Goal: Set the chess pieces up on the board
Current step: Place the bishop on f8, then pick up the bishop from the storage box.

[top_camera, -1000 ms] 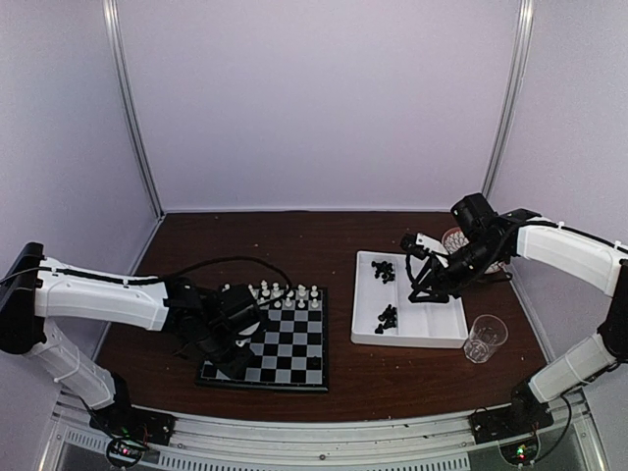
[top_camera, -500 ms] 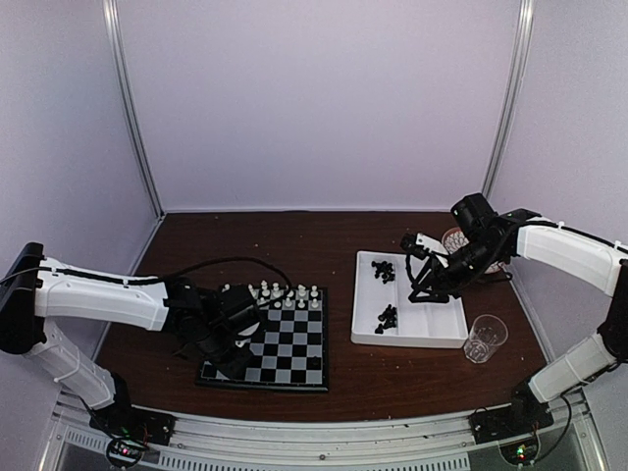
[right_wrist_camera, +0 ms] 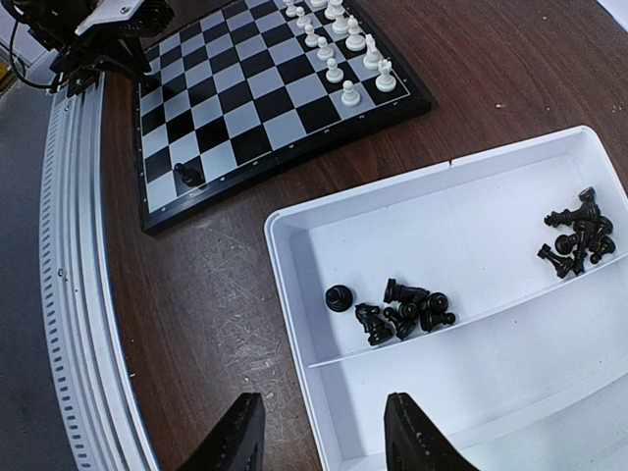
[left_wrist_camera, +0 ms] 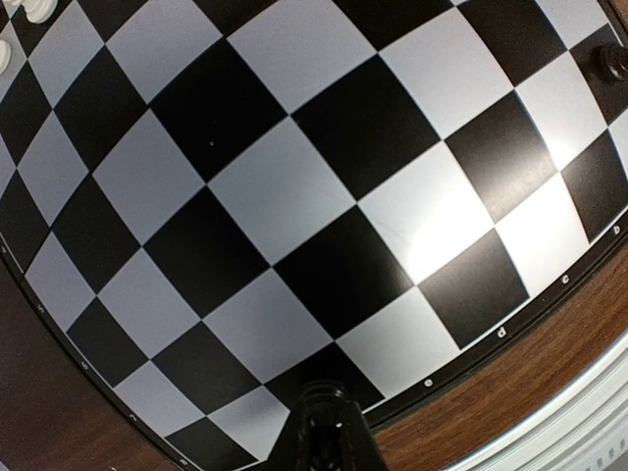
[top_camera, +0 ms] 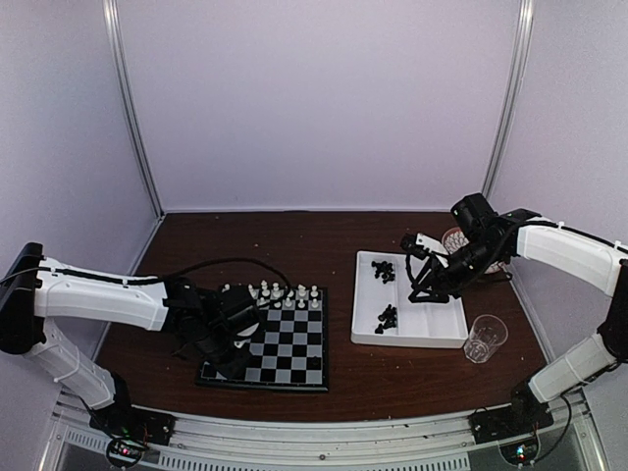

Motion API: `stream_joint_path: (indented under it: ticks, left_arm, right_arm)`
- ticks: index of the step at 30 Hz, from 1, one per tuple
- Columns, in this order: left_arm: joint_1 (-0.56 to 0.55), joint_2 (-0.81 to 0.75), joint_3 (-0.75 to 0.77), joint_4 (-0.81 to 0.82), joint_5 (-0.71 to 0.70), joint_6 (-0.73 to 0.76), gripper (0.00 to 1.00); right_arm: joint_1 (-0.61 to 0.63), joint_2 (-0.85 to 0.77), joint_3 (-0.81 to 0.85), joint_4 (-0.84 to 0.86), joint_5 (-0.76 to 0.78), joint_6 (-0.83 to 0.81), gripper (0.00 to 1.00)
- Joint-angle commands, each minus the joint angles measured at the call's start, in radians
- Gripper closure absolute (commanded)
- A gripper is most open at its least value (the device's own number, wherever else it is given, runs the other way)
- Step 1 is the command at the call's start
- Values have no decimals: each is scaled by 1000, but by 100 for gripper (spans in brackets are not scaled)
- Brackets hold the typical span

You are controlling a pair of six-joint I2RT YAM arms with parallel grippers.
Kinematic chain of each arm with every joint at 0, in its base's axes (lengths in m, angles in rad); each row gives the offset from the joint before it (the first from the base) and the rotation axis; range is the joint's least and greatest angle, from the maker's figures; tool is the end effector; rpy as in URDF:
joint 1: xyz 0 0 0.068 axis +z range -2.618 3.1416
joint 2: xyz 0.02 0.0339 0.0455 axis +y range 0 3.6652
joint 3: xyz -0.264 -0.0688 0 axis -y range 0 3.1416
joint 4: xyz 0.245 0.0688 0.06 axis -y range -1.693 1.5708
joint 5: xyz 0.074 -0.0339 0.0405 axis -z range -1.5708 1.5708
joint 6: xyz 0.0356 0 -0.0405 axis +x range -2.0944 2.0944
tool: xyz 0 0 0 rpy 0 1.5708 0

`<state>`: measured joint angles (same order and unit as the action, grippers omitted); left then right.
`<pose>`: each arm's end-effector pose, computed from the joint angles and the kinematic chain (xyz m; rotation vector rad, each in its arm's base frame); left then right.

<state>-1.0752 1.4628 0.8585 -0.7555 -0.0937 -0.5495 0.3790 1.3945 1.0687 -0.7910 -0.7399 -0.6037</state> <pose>0.1219 -0.2185 0.1791 0.7462 2.8292 -0.1306 0.2410 0.1218 0.2617 -1.3637 2.0784 0.8900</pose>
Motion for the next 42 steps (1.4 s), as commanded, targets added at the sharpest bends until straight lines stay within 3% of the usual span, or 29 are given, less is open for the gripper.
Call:
stream_joint_path:
  ticks: [1, 7, 19, 24, 27, 32, 36, 42]
  left_arm:
    - [-4, -23, -1, -18, -6, 0, 90]
    - [-5, -18, 13, -18, -12, 0, 69]
    - [-5, -95, 134, -89, -49, 28, 58]
    - [18, -144, 324, -134, -173, 167, 44]
    - [94, -143, 406, -80, -196, 270, 33]
    - [303, -89, 473, 89, -36, 325, 34]
    - [340, -45, 453, 229, -23, 386, 36]
    - [373, -38, 358, 307, 57, 397, 39]
  right_arm:
    - [-6, -2, -6, -5, -10, -8, 55]
    - [-6, -3, -6, -5, -10, -8, 55]
    - [-6, -4, 5, -10, -15, -5, 55]
    - [-5, -1, 60, -20, 20, 1, 56]
    - [2, 30, 101, -21, 95, 5, 58]
    - [60, 165, 180, -69, 217, -10, 64]
    - [107, 258, 253, -125, 276, -22, 70]
    - [177, 300, 253, -142, 282, -25, 71]
